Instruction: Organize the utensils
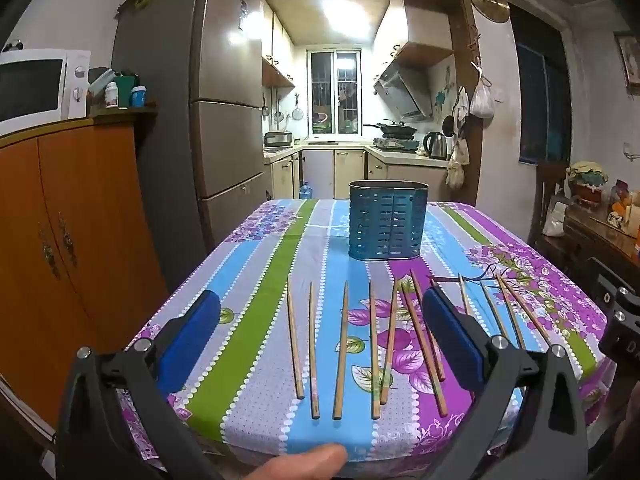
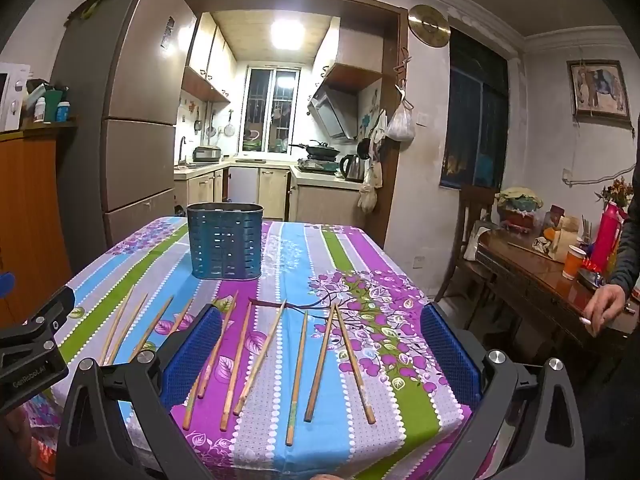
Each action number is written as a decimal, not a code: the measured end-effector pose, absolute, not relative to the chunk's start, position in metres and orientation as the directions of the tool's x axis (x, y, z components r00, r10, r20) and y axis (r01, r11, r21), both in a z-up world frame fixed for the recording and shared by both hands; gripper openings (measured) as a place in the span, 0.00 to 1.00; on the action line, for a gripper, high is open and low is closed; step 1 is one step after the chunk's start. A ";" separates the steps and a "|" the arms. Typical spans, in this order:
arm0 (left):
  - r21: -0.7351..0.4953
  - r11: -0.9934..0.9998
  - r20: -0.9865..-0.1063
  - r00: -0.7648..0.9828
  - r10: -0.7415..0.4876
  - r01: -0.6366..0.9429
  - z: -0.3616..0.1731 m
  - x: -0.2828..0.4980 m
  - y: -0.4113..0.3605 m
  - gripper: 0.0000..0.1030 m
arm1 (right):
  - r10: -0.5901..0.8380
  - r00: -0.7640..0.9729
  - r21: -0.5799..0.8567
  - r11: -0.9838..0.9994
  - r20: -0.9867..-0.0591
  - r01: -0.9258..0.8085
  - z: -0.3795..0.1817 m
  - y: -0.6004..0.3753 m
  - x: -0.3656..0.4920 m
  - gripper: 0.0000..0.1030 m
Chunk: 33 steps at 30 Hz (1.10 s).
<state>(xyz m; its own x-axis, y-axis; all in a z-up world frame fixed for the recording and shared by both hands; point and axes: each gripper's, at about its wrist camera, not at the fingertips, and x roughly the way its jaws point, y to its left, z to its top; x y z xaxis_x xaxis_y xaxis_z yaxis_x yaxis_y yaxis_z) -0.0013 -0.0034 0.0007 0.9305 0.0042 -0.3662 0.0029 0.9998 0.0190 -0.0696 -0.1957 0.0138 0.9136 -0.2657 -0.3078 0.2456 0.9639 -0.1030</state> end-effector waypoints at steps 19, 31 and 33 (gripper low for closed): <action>0.029 0.995 -0.367 0.925 0.098 -0.094 -0.016 0.006 -0.006 0.95 | -0.215 0.935 0.020 0.973 -0.281 0.229 0.003 -0.211 -0.069 0.97; 0.096 0.995 -0.416 0.906 0.078 -0.042 -0.021 0.010 -0.011 0.95 | -0.228 0.930 -0.063 0.974 -0.289 0.220 0.004 -0.206 -0.070 0.97; 0.097 0.995 -0.416 0.906 0.075 -0.037 -0.020 0.010 -0.011 0.95 | -0.223 0.930 -0.053 0.975 -0.292 0.217 0.005 -0.208 -0.071 0.97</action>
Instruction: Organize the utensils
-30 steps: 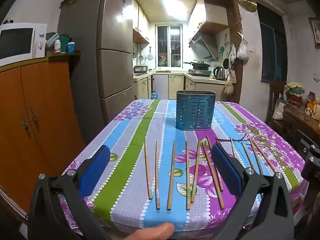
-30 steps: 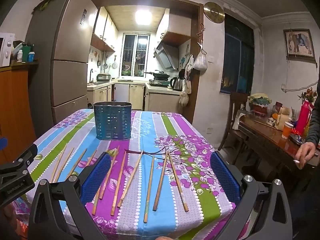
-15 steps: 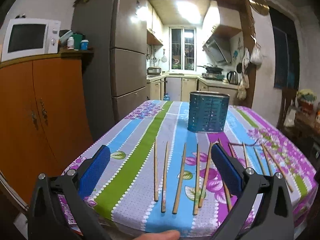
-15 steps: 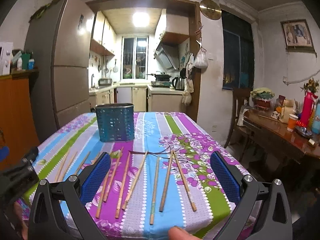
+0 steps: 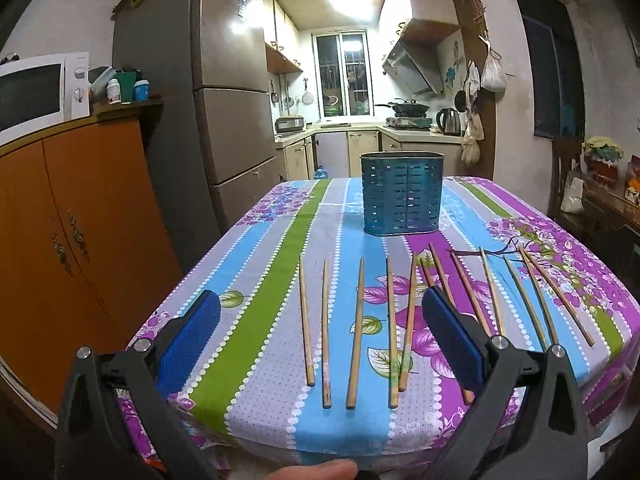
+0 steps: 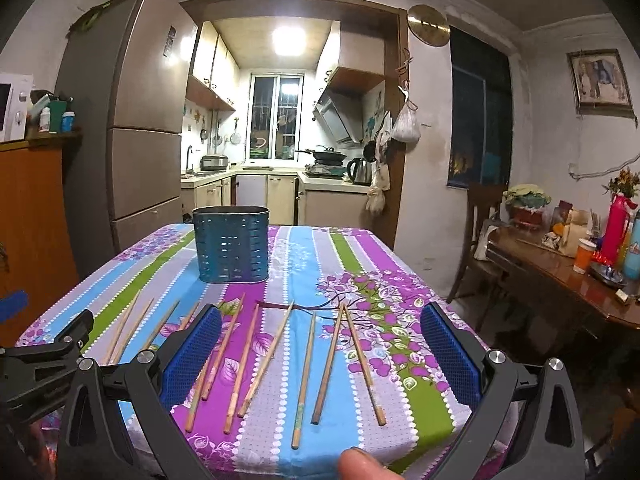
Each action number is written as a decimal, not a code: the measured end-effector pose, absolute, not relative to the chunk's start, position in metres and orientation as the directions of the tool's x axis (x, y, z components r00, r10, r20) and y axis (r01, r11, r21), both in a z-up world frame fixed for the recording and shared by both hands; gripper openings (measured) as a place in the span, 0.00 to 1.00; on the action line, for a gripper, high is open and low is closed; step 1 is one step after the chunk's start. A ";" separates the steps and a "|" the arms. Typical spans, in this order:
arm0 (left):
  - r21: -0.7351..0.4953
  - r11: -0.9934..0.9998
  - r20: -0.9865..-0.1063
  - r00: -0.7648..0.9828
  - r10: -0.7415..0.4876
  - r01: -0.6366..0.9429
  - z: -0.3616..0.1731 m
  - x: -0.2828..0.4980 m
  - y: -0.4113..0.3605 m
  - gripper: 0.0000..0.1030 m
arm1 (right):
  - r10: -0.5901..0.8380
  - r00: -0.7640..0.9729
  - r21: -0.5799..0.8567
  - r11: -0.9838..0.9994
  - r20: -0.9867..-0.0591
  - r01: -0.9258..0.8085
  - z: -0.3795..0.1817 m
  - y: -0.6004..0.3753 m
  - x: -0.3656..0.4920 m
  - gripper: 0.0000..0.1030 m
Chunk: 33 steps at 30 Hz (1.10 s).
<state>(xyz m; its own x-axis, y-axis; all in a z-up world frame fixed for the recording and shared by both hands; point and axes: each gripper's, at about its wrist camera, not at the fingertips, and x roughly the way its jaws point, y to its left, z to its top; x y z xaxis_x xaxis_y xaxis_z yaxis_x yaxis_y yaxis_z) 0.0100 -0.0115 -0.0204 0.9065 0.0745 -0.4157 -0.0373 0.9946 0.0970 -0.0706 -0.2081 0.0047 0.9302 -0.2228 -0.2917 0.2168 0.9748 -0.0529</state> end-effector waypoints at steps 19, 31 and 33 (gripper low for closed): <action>0.109 0.994 -0.481 0.876 0.035 0.020 -0.028 0.015 -0.014 0.95 | -0.221 0.925 -0.074 0.975 -0.308 0.208 0.001 -0.217 -0.074 0.97; 0.116 0.992 -0.441 0.897 0.016 0.039 -0.023 0.013 0.021 0.95 | -0.220 0.916 -0.118 0.975 -0.337 0.191 -0.003 -0.227 -0.076 0.97; 0.131 0.991 -0.435 0.899 0.041 0.018 -0.024 0.014 0.037 0.95 | -0.241 0.908 -0.130 0.969 -0.341 0.209 -0.005 -0.237 -0.080 0.97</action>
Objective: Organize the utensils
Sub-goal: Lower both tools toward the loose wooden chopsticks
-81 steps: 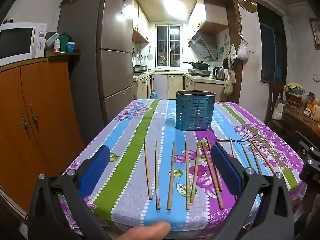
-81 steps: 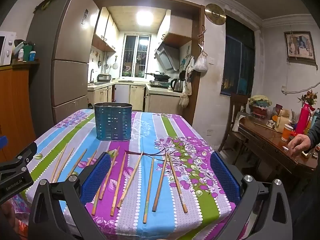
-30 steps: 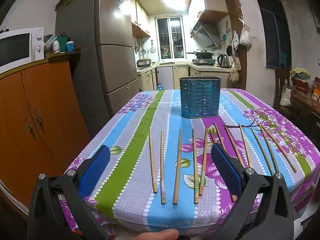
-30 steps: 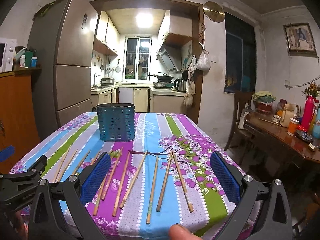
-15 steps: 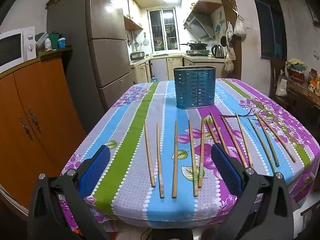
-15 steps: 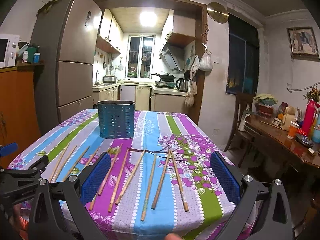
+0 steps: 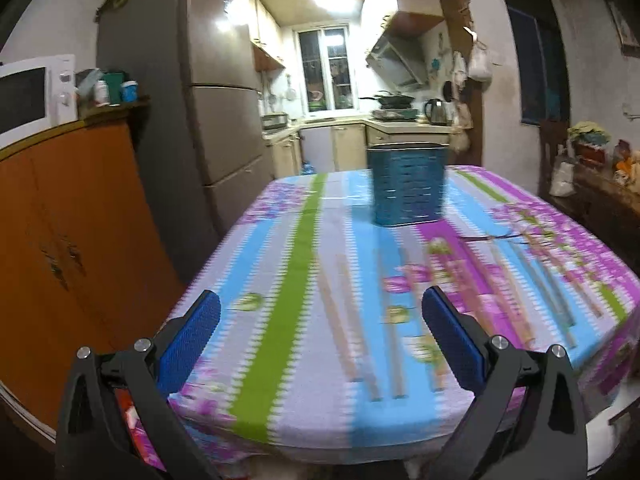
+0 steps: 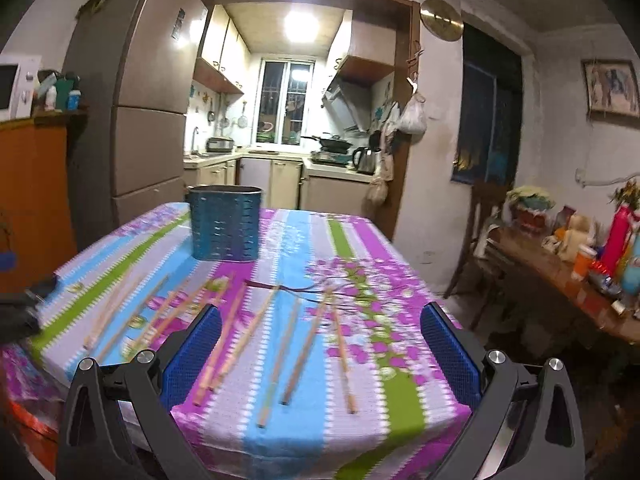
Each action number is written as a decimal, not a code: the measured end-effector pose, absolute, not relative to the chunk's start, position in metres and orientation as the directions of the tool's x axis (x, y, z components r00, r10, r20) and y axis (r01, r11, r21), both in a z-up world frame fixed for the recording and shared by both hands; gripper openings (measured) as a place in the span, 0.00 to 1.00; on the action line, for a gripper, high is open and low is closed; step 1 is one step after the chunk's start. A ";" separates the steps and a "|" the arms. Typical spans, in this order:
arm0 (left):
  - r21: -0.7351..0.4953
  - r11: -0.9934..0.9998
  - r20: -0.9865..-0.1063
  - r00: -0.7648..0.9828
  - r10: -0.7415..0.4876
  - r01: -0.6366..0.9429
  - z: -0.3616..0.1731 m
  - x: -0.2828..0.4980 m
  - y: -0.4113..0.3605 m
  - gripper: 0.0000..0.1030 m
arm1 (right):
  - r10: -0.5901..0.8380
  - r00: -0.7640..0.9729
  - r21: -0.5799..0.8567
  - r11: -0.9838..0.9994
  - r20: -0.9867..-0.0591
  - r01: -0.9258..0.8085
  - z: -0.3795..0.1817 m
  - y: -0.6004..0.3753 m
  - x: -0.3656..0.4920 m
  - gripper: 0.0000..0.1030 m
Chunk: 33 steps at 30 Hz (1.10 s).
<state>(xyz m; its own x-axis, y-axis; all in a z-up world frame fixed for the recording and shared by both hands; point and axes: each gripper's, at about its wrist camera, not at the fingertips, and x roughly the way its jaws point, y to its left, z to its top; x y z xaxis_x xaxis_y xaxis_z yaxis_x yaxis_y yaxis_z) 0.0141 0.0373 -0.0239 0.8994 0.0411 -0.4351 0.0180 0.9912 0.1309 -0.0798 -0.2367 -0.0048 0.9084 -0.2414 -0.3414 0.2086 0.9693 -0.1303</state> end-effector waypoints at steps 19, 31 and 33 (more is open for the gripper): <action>0.125 0.971 -0.619 0.781 -0.083 0.203 -0.073 0.002 0.068 0.50 | -0.197 0.853 -0.179 0.976 -0.483 0.123 -0.048 -0.258 -0.096 0.87; 0.037 0.956 -0.681 0.707 -0.190 0.292 -0.089 0.022 0.050 0.23 | -0.106 0.829 -0.084 0.994 -0.549 0.072 -0.065 -0.259 -0.083 0.59; 0.010 0.947 -0.676 0.700 -0.230 0.320 -0.091 0.018 0.046 0.23 | -0.101 0.827 -0.079 0.995 -0.553 0.069 -0.066 -0.258 -0.082 0.59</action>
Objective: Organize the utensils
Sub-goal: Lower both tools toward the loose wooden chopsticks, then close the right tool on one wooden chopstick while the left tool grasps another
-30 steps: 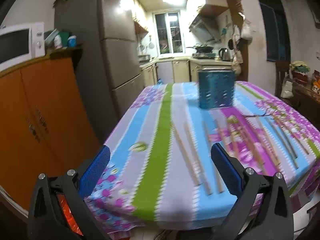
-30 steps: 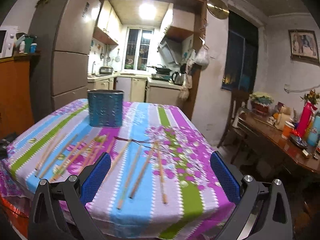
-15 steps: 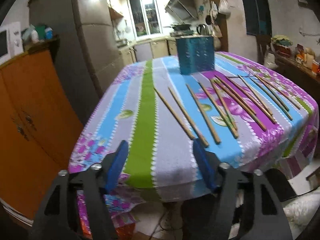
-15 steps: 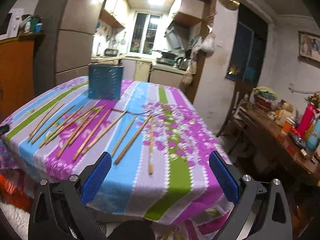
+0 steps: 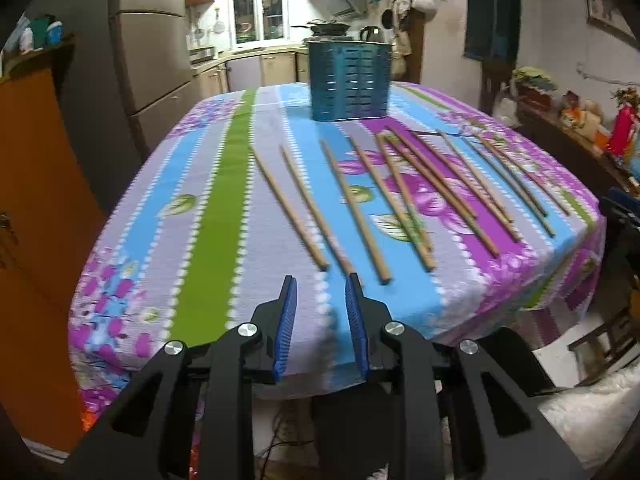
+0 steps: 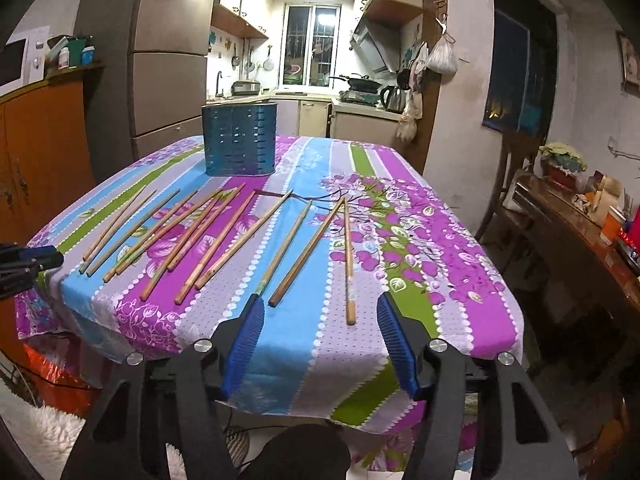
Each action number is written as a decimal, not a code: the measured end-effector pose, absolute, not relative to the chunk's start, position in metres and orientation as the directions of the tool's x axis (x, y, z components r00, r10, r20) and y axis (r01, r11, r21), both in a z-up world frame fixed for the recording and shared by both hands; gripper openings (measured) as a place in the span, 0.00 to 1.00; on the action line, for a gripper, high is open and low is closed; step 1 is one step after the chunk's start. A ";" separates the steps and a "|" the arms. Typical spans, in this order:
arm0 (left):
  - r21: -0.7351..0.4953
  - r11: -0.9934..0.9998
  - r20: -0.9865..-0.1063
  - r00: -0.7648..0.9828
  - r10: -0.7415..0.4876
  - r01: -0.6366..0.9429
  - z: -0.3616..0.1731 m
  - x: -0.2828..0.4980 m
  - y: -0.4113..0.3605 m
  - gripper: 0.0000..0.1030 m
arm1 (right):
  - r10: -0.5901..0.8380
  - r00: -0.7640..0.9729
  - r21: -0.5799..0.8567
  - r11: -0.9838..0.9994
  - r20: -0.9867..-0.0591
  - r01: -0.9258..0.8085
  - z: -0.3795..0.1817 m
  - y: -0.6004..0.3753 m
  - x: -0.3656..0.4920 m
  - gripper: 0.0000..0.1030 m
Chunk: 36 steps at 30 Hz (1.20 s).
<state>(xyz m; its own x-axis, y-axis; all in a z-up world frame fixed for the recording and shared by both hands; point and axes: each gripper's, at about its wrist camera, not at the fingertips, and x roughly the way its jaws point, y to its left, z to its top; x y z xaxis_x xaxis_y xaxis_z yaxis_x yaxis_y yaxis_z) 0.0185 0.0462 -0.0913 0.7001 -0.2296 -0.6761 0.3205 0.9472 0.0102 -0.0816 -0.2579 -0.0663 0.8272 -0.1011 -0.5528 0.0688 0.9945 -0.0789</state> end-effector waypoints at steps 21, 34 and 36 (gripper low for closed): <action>-0.031 0.957 -0.653 0.718 -0.238 0.290 -0.113 0.027 0.030 0.23 | -0.084 0.838 -0.095 0.995 -0.540 0.038 -0.078 -0.250 -0.080 0.59; -0.035 0.972 -0.580 0.788 -0.208 0.231 -0.120 0.021 0.031 0.06 | -0.054 0.856 -0.104 0.995 -0.515 0.000 -0.101 -0.216 -0.073 0.30; -0.032 0.973 -0.572 0.794 -0.207 0.230 -0.120 0.020 0.030 0.06 | -0.063 0.859 -0.112 0.994 -0.507 0.006 -0.104 -0.213 -0.071 0.30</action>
<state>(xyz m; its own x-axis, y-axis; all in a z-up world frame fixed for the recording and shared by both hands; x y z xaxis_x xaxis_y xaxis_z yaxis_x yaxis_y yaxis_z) 0.0201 0.0303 -0.1205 0.7936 -0.2065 -0.5724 0.2297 0.9727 -0.0324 -0.0715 -0.2134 -0.1040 0.8594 -0.0626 -0.5074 0.0061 0.9937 -0.1123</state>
